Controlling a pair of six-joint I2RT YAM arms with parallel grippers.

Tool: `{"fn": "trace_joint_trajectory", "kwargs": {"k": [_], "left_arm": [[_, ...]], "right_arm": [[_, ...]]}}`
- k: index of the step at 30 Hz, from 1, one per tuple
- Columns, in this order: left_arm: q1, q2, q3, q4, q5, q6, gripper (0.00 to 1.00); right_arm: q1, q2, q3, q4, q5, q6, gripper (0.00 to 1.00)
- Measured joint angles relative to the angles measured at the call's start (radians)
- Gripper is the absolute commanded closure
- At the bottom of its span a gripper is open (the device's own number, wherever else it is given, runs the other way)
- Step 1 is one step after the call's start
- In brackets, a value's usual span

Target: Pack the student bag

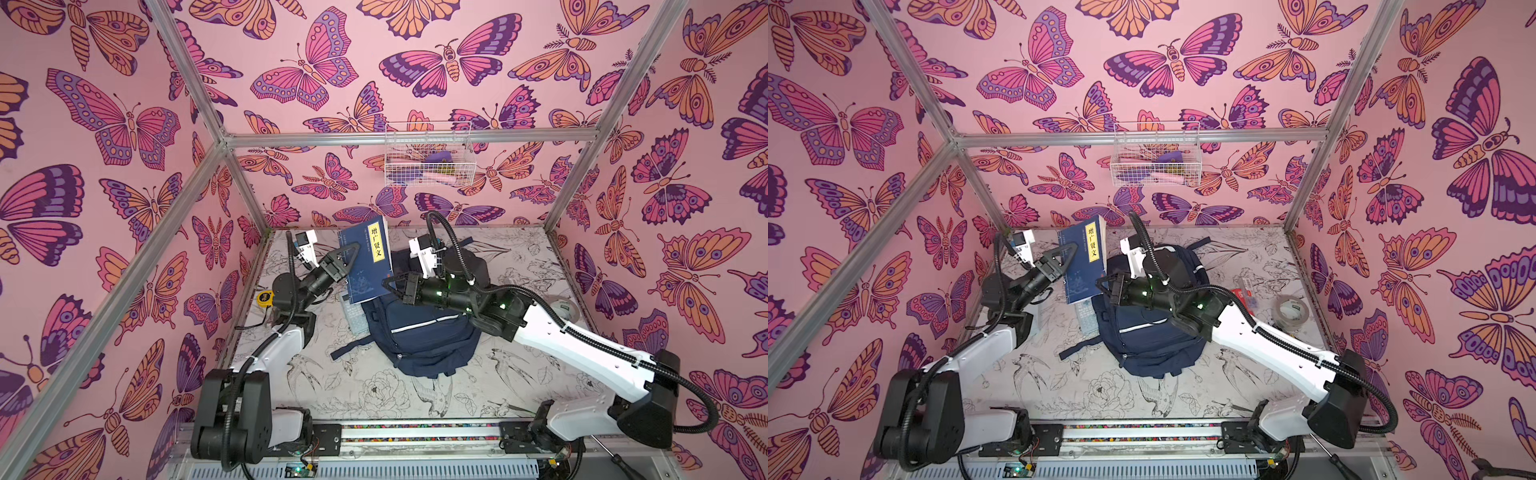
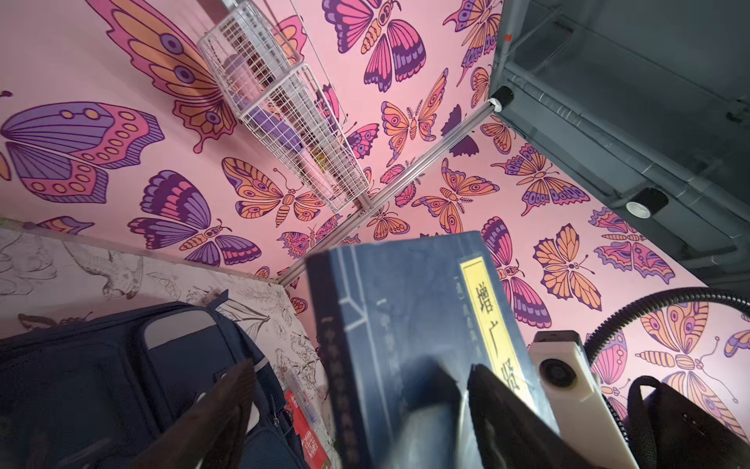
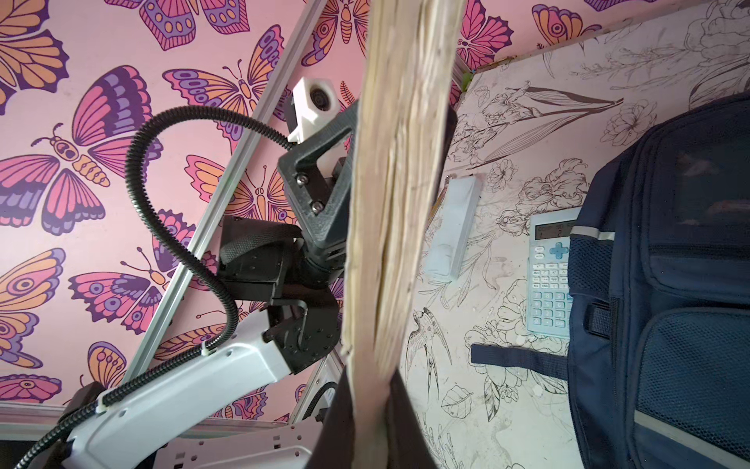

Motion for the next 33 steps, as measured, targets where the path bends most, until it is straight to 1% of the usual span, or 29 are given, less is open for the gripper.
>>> {"fn": "trace_joint_trajectory", "kwargs": {"k": [4, 6, 7, 8, 10, 11, 12, 15, 16, 18, 19, 20, 21, 23, 24, 25, 26, 28, 29, 30, 31, 32, 33], "left_arm": [[-0.013, -0.001, 0.0, 0.067, 0.0, -0.002, 0.16], [-0.013, -0.003, 0.002, 0.094, 0.0, -0.002, 0.16], [-0.013, -0.002, 0.004, 0.098, 0.0, -0.002, 0.16], [-0.013, -0.001, 0.005, 0.101, 0.0, -0.002, 0.16], [-0.013, 0.004, 0.008, 0.104, 0.0, -0.002, 0.16], [-0.013, 0.007, 0.008, 0.102, 0.0, -0.002, 0.16], [-0.013, 0.009, 0.008, 0.098, 0.0, -0.002, 0.16], [-0.015, 0.009, 0.01, 0.07, 0.001, -0.004, 0.16], [-0.018, 0.009, 0.012, 0.054, 0.0, -0.005, 0.16], [-0.025, 0.006, 0.014, 0.02, 0.0, -0.005, 0.16], [-0.029, -0.002, 0.014, -0.01, 0.0, -0.005, 0.16], [-0.035, -0.011, 0.014, -0.041, 0.0, -0.005, 0.16], [-0.04, -0.02, 0.014, -0.074, 0.0, -0.005, 0.16], [-0.047, -0.031, 0.015, -0.122, 0.0, -0.005, 0.16], [-0.053, -0.032, 0.015, -0.136, 0.0, -0.005, 0.16], [-0.059, -0.029, 0.015, -0.144, 0.0, -0.005, 0.16], [-0.066, -0.024, 0.015, -0.146, -0.001, -0.005, 0.16], [-0.079, -0.005, 0.015, -0.138, -0.003, -0.004, 0.16], [-0.084, 0.009, 0.014, -0.132, -0.006, -0.003, 0.16], [-0.084, 0.024, 0.014, -0.123, -0.008, -0.003, 0.55], [-0.084, 0.042, 0.013, -0.106, -0.008, -0.005, 1.0], [-0.087, 0.061, 0.013, -0.089, -0.011, -0.006, 1.0], [-0.085, 0.082, 0.013, -0.066, -0.013, -0.005, 0.95]], "right_arm": [[-0.003, -0.008, -0.025, -0.001, 0.008, 0.01, 1.0], [-0.007, -0.014, -0.035, -0.005, 0.009, 0.016, 0.96], [-0.011, -0.018, -0.039, -0.009, 0.009, 0.021, 0.9], [-0.014, -0.022, -0.042, -0.011, 0.009, 0.023, 0.81], [-0.03, -0.038, -0.053, -0.019, 0.006, 0.037, 0.59], [-0.042, -0.048, -0.061, -0.022, 0.002, 0.044, 0.52], [-0.055, -0.058, -0.066, -0.027, -0.003, 0.047, 0.49], [-0.11, -0.084, -0.083, -0.045, -0.035, 0.06, 0.47], [-0.131, -0.092, -0.087, -0.055, -0.046, 0.064, 0.44], [-0.165, -0.1, -0.095, -0.067, -0.068, 0.074, 0.41], [-0.179, -0.101, -0.097, -0.077, -0.081, 0.076, 0.41], [-0.186, -0.101, -0.099, -0.086, -0.089, 0.077, 0.44], [-0.189, -0.101, -0.104, -0.094, -0.099, 0.077, 0.5], [-0.189, -0.099, -0.117, -0.093, -0.116, 0.082, 0.56], [-0.189, -0.095, -0.126, -0.086, -0.128, 0.088, 0.62], [-0.189, -0.089, -0.135, -0.079, -0.138, 0.098, 0.74], [-0.189, -0.079, -0.144, -0.069, -0.147, 0.108, 0.81], [-0.189, -0.059, -0.161, -0.053, -0.163, 0.113, 0.87], [-0.189, -0.048, -0.169, -0.051, -0.167, 0.119, 0.92], [-0.189, -0.04, -0.178, -0.045, -0.166, 0.123, 0.94], [-0.192, -0.032, -0.184, -0.039, -0.167, 0.126, 0.97], [-0.195, -0.026, -0.19, -0.035, -0.167, 0.132, 0.99], [-0.2, -0.026, -0.196, -0.032, -0.166, 0.136, 1.0]]}}
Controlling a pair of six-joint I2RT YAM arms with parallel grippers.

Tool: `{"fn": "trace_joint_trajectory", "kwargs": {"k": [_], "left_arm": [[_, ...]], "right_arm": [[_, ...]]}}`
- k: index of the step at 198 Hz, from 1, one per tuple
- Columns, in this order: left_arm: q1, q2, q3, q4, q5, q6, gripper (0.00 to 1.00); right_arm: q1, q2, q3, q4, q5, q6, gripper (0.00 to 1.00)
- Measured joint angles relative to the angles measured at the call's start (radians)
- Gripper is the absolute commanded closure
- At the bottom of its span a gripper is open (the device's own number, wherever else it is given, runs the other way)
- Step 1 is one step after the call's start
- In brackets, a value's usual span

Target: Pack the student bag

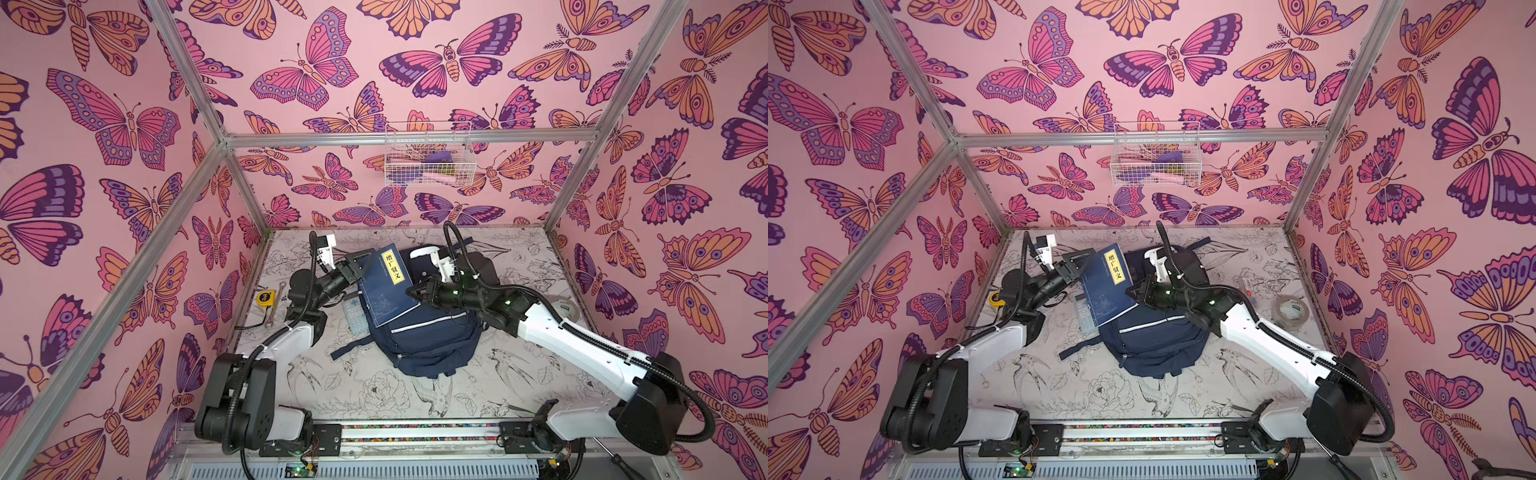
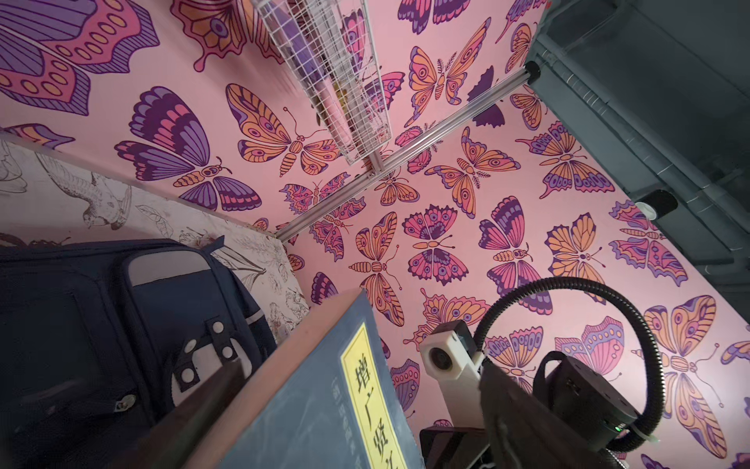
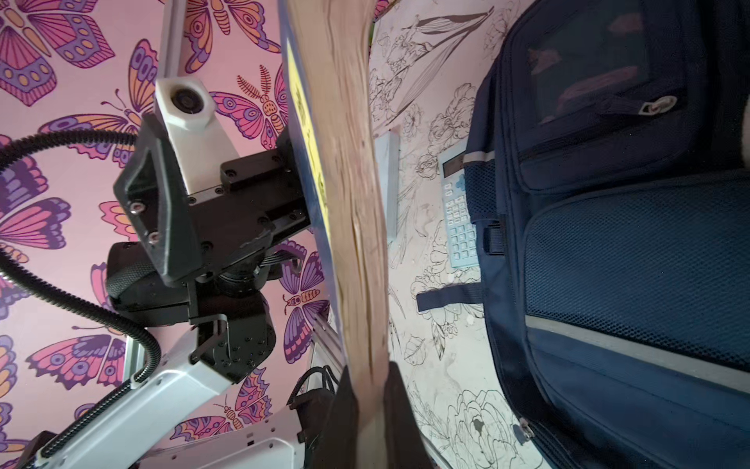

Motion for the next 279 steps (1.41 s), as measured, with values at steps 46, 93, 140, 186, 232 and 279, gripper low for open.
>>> {"fn": "trace_joint_trajectory", "kwargs": {"k": [46, 93, 140, 186, 232, 279], "left_arm": [[-0.002, 0.066, 0.001, 0.14, 0.191, -0.385, 0.0], [-0.021, 0.061, -0.011, 0.202, 0.326, -0.515, 0.18], [-0.074, 0.068, -0.014, 0.262, 0.353, -0.571, 0.59], [-0.079, 0.099, -0.008, 0.269, 0.357, -0.587, 1.0], [-0.078, 0.122, -0.007, 0.269, 0.369, -0.591, 1.0], [-0.078, 0.132, -0.006, 0.268, 0.409, -0.592, 1.0]], "right_arm": [[-0.058, -0.071, -0.077, 0.027, -0.02, 0.0, 1.0], [-0.11, -0.171, -0.086, 0.075, -0.011, 0.002, 1.0], [-0.109, -0.171, -0.108, 0.158, -0.032, 0.041, 1.0], [-0.109, -0.167, -0.15, 0.212, -0.039, 0.076, 1.0], [-0.124, -0.183, -0.156, 0.143, -0.041, 0.042, 0.27], [-0.305, -0.162, -0.069, -0.067, -0.231, -0.103, 0.01]]}}
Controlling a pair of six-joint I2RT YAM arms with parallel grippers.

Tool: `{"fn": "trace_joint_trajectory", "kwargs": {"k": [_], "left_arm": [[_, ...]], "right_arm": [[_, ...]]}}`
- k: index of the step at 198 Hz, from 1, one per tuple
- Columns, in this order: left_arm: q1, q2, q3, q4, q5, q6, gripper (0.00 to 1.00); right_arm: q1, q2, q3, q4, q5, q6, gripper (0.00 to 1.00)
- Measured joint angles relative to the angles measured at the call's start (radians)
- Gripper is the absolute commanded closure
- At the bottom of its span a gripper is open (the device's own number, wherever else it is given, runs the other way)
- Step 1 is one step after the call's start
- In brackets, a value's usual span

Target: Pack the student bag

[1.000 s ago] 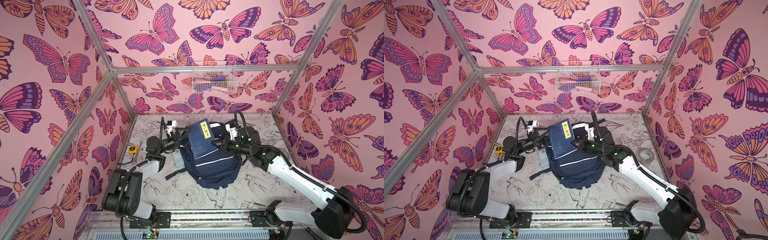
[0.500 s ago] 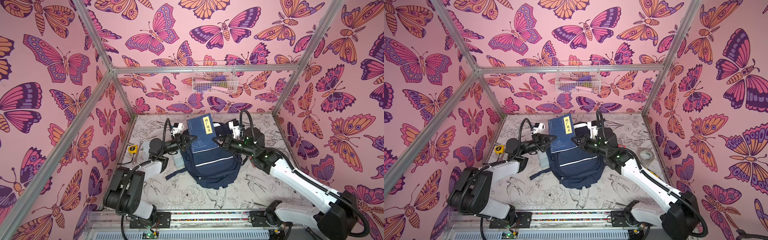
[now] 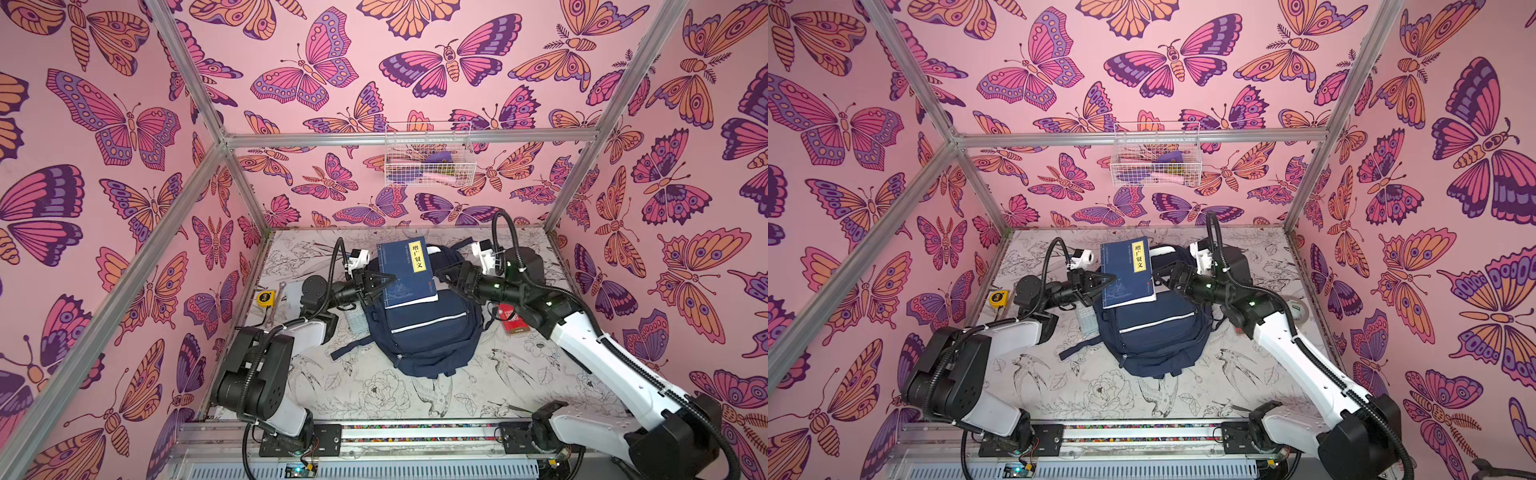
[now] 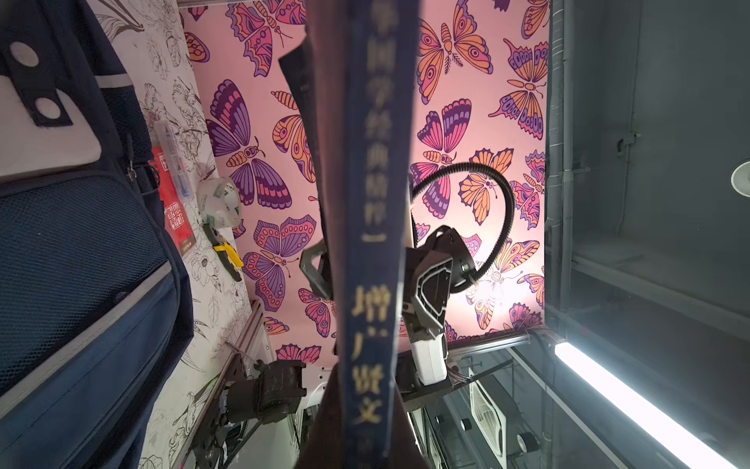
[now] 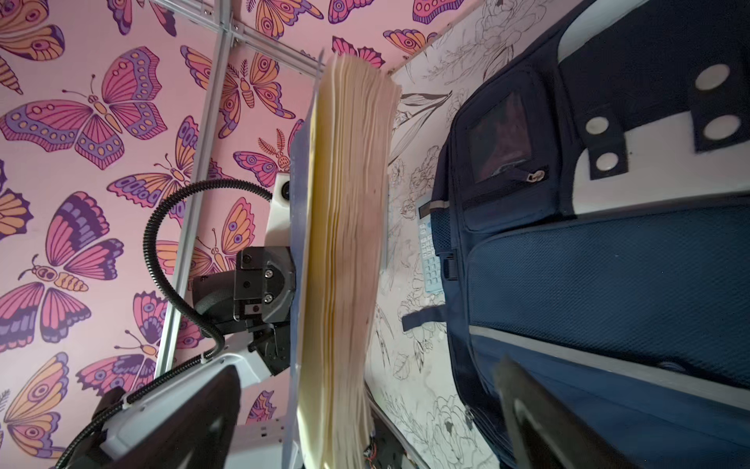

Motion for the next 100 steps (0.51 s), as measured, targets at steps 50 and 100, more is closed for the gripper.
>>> {"fn": "trace_joint_trajectory", "kwargs": {"k": [50, 100], "left_arm": [[-0.048, -0.024, 0.015, 0.0, 0.064, 0.0, 1.0], [-0.06, -0.048, 0.015, 0.003, 0.074, 0.001, 1.0]], "right_arm": [[-0.01, 0.13, 0.006, 0.087, -0.248, -0.021, 0.1], [-0.01, 0.127, -0.055, 0.307, -0.341, 0.062, 0.61]]}}
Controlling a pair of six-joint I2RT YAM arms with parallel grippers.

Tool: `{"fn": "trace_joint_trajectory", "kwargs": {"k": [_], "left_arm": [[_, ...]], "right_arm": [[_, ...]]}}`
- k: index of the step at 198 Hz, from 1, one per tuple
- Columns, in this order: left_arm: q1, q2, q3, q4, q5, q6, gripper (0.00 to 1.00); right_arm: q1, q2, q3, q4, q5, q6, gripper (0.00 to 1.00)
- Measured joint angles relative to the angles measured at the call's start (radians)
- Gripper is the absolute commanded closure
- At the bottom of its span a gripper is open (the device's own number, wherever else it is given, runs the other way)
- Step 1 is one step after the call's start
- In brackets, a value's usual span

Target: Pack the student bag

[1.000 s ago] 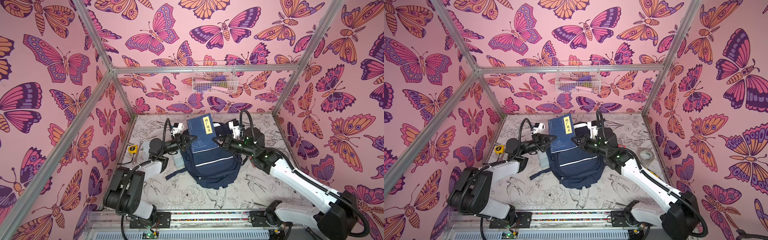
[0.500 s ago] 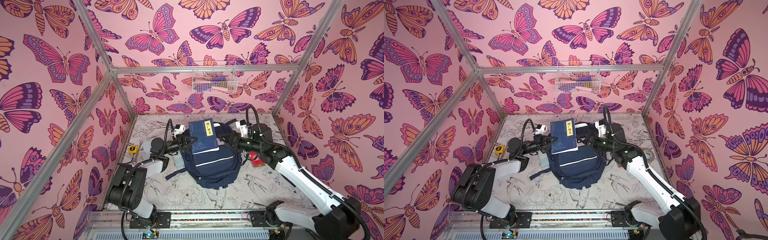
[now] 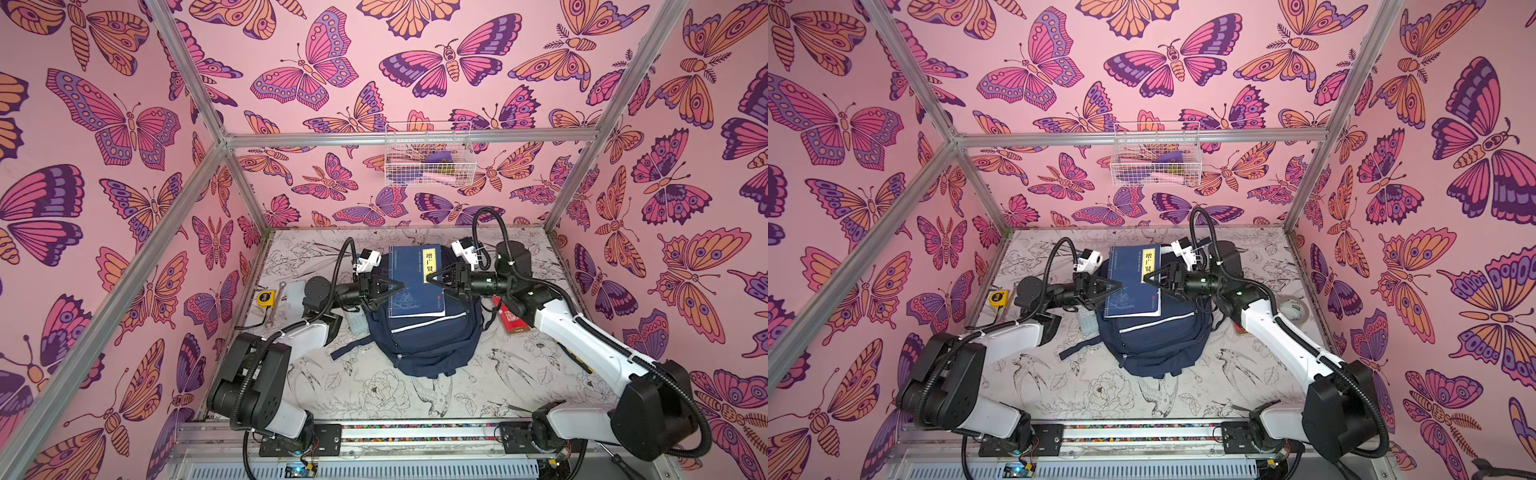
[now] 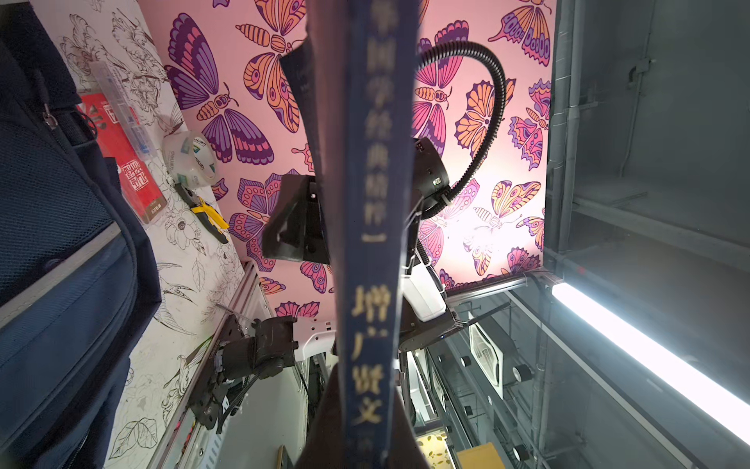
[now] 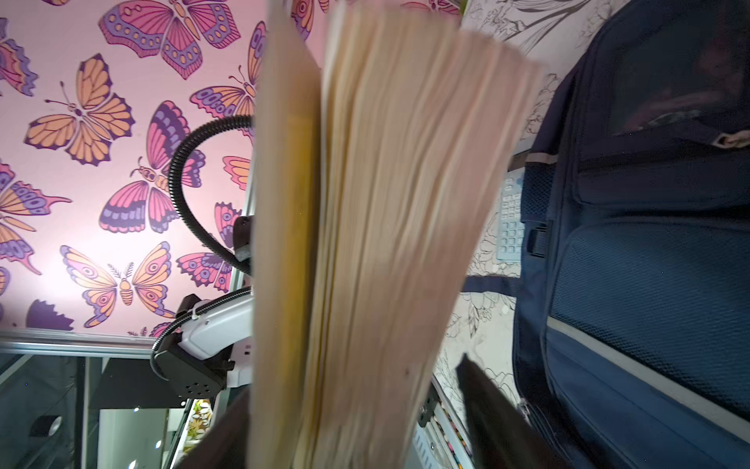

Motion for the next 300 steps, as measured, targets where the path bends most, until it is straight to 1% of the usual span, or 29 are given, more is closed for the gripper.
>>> {"fn": "trace_joint_trajectory", "kwargs": {"k": [8, 35, 41, 54, 59, 65, 68, 70, 78, 82, 86, 93, 100, 101, 105, 108, 113, 123, 137, 154, 168, 177, 202, 225, 246, 262, 272, 280, 300], "left_arm": [[0.0, 0.0, 0.0, 0.0, 0.0, 0.0, 1.0], [-0.001, 0.003, 0.0, -0.009, 0.009, 0.0, 1.0], [-0.002, 0.005, 0.002, -0.007, 0.011, 0.0, 1.0], [-0.007, 0.01, 0.01, 0.001, 0.018, 0.003, 0.65], [-0.011, 0.014, 0.014, 0.005, 0.018, 0.0, 0.57], [-0.012, 0.018, 0.017, 0.008, 0.014, 0.0, 0.52], [-0.011, 0.02, 0.019, 0.008, 0.012, 0.001, 0.47], [-0.011, 0.021, 0.019, 0.008, 0.01, 0.0, 0.4], [-0.01, 0.024, 0.02, -0.001, 0.003, 0.011, 0.18], [-0.01, 0.024, 0.02, -0.02, -0.002, 0.029, 0.12], [-0.01, 0.023, 0.021, -0.039, -0.006, 0.043, 0.1], [-0.01, 0.019, 0.023, -0.098, -0.013, 0.085, 0.09], [-0.011, 0.002, 0.029, -0.216, -0.029, 0.164, 0.08], [-0.012, -0.005, 0.032, -0.256, -0.035, 0.198, 0.08], [-0.015, -0.017, 0.041, -0.344, -0.048, 0.233, 0.08], [-0.019, -0.034, 0.057, -0.454, -0.072, 0.32, 0.08], [-0.027, -0.052, 0.084, -0.591, -0.11, 0.399, 0.08], [-0.078, -0.087, 0.178, -0.914, -0.248, 0.626, 0.1], [-0.193, -0.1, 0.324, -1.221, -0.454, 0.876, 0.13], [-0.343, -0.089, 0.448, -1.456, -0.64, 1.096, 0.16], [-0.449, -0.053, 0.501, -1.58, -0.761, 1.226, 0.15], [-0.511, -0.011, 0.528, -1.645, -0.833, 1.298, 0.16], [-0.634, 0.174, 0.621, -1.797, -0.975, 1.441, 0.2], [-0.684, 0.325, 0.697, -1.883, -1.059, 1.519, 0.23], [-0.707, 0.394, 0.752, -1.934, -1.117, 1.565, 0.33], [-0.718, 0.415, 0.788, -1.964, -1.158, 1.579, 0.41], [-0.723, 0.422, 0.808, -1.975, -1.18, 1.594, 0.44], [-0.727, 0.425, 0.817, -1.976, -1.196, 1.599, 0.43], [-0.739, 0.426, 0.824, -1.981, -1.213, 1.606, 0.31]], "right_arm": [[0.0, -0.003, -0.014, 0.019, -0.004, 0.009, 0.72], [0.0, -0.028, -0.037, 0.067, -0.018, 0.043, 0.99], [0.0, -0.039, -0.038, 0.067, -0.018, 0.047, 1.0], [0.0, -0.063, -0.039, 0.042, -0.005, 0.04, 1.0], [0.002, -0.072, -0.038, 0.029, 0.003, 0.032, 1.0], [0.002, -0.087, -0.037, -0.003, 0.014, 0.016, 1.0], [0.002, -0.099, -0.035, -0.033, 0.029, -0.003, 1.0], [0.002, -0.106, -0.034, -0.052, 0.037, -0.008, 1.0], [0.002, -0.133, -0.025, -0.133, 0.076, -0.044, 1.0], [0.002, -0.149, -0.017, -0.181, 0.103, -0.066, 1.0], [0.003, -0.161, -0.01, -0.222, 0.127, -0.08, 1.0], [0.004, -0.19, 0.011, -0.312, 0.195, -0.116, 1.0], [0.004, -0.22, 0.032, -0.398, 0.266, -0.146, 1.0], [0.004, -0.223, 0.034, -0.406, 0.273, -0.149, 1.0], [0.004, -0.24, 0.046, -0.452, 0.317, -0.162, 1.0], [0.004, -0.254, 0.053, -0.483, 0.348, -0.172, 1.0], [0.004, -0.281, 0.065, -0.538, 0.409, -0.186, 1.0], [0.004, -0.332, 0.081, -0.634, 0.522, -0.204, 1.0], [0.001, -0.406, 0.092, -0.763, 0.678, -0.215, 1.0], [-0.01, -0.476, 0.093, -0.911, 0.854, -0.207, 1.0], [-0.035, -0.519, 0.088, -1.022, 0.972, -0.189, 1.0], [-0.06, -0.541, 0.074, -1.069, 1.019, -0.176, 1.0], [-0.137, -0.601, -0.004, -1.154, 1.076, -0.141, 1.0], [-0.166, -0.632, -0.079, -1.201, 1.082, -0.114, 1.0], [-0.167, -0.647, -0.111, -1.221, 1.082, -0.1, 1.0], [-0.169, -0.664, -0.113, -1.229, 1.082, -0.096, 1.0], [-0.17, -0.676, -0.113, -1.229, 1.083, -0.096, 1.0], [-0.171, -0.685, -0.113, -1.23, 1.085, -0.096, 1.0], [-0.171, -0.692, -0.113, -1.231, 1.09, -0.096, 1.0]]}}
